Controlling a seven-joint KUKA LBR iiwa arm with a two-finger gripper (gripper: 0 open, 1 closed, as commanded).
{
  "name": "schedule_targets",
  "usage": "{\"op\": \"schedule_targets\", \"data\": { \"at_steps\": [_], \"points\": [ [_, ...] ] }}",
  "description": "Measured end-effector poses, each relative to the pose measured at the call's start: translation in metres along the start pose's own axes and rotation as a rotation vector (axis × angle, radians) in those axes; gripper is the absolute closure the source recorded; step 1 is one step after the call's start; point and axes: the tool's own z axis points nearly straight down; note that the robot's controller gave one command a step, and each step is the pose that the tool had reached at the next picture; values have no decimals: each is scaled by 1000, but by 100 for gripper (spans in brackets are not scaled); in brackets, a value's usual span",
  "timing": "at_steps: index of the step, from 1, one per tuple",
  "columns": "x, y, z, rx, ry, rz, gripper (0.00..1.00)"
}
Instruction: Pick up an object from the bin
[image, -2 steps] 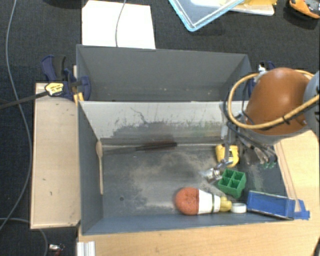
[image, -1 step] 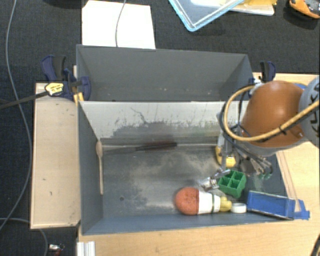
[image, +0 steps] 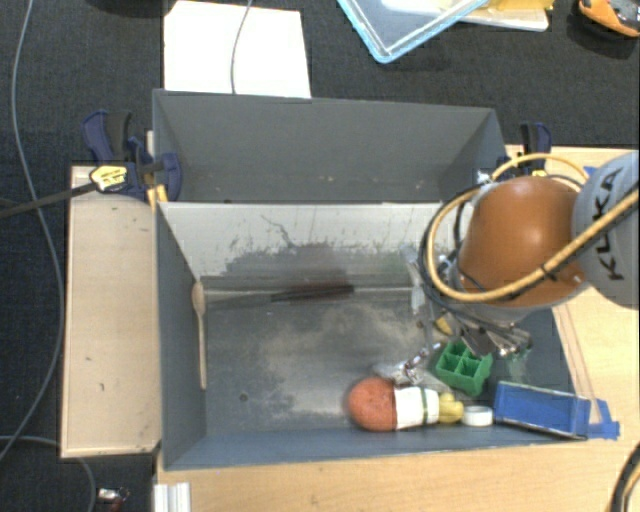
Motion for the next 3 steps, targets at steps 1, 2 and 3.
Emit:
{"op": "schedule_targets", "data": {
  "at_steps": [1,2,3],
  "points": [
    [-5,20,9,4,-7,195,0],
    [-10,52,17,5,-10,53,0],
    [-47,102,42,14,-30,61,0]
  ]
}}
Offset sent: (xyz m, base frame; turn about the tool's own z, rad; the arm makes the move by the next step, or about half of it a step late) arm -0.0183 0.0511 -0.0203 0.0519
